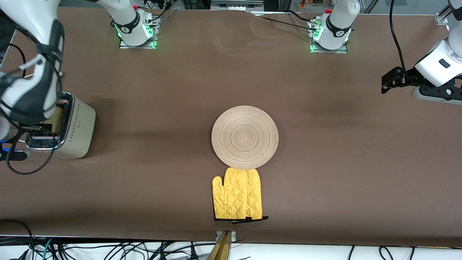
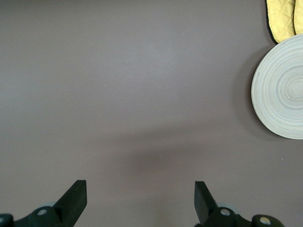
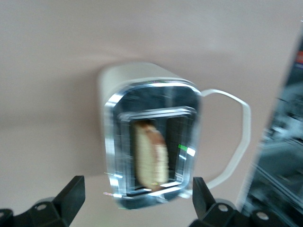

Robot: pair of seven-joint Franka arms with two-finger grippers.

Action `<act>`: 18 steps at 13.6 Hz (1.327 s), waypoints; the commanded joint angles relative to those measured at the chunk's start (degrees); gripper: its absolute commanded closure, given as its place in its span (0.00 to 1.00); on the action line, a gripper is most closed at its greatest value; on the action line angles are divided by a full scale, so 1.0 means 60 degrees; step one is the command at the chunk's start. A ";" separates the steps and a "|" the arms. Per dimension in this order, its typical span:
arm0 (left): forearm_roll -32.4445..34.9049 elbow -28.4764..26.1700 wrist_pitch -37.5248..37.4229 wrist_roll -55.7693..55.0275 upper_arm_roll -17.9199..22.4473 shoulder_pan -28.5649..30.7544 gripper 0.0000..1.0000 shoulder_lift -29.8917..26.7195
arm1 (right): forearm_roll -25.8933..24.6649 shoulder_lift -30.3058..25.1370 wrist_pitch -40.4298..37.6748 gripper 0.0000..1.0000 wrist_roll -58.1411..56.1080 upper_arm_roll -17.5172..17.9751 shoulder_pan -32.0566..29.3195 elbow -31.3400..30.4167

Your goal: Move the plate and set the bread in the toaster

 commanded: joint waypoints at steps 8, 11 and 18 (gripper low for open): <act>-0.0187 0.0138 -0.0046 -0.0092 0.0039 -0.0050 0.00 0.0049 | 0.2303 -0.0735 -0.0219 0.00 -0.0134 0.0097 0.1249 0.0118; -0.0187 0.0138 -0.0046 -0.0092 0.0039 -0.0050 0.00 0.0049 | 0.2201 -0.1523 -0.0103 0.00 -0.0018 0.1539 0.0423 0.0030; -0.0187 0.0138 -0.0046 -0.0092 0.0039 -0.0064 0.00 0.0049 | 0.0150 -0.4320 0.1699 0.00 0.0393 0.5762 -0.2905 -0.2544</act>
